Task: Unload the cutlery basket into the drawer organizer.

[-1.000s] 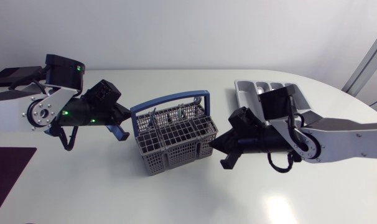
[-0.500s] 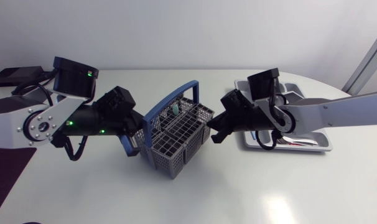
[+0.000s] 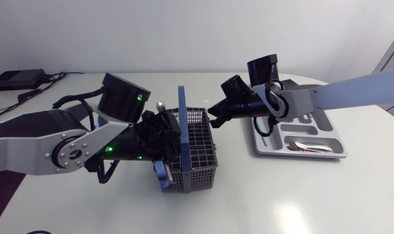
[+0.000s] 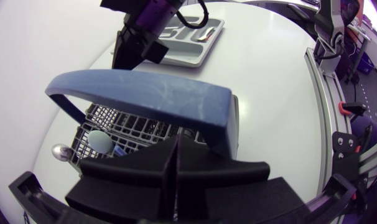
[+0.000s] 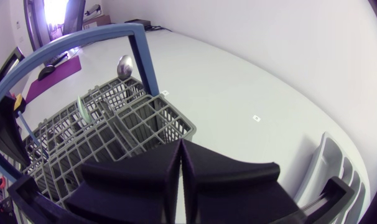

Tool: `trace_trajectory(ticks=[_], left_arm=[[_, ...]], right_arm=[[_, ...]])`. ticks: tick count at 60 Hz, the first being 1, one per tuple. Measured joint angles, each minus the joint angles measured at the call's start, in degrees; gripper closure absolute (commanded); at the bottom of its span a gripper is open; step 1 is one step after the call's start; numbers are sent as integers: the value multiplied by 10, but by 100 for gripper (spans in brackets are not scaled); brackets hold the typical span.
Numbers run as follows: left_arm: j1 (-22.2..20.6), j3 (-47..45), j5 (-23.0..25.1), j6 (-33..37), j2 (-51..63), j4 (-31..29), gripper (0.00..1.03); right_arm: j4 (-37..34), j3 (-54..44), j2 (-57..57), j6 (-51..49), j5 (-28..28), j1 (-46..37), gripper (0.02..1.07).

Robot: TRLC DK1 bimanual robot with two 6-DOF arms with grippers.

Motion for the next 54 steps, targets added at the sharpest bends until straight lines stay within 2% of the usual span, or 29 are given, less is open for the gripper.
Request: trace_trajectory(ticks=[6, 14, 20, 26, 35, 46, 54], left_arm=[[23, 0, 0, -1, -27, -16, 97], [94, -4, 20, 12, -100, -52, 97], [122, -23, 31, 29, -145, -73, 97], [124, -58, 35, 45, -165, -85, 97], [123, -95, 35, 60, -155, -91, 97], [122, -106, 35, 72, -99, -71, 97], [104, -106, 35, 71, -73, -50, 97]], right_arm=[[-6, -19, -29, 0, -16, -20, 101], [-28, -89, -119, -1, -32, -44, 101], [-48, -139, -182, -1, -43, -43, 101], [-59, -166, -217, -1, -45, -42, 101], [-58, -166, -207, -1, -43, -33, 101], [-42, -121, -123, 0, -31, -10, 101], [-25, -72, -54, 4, -25, -2, 101]])
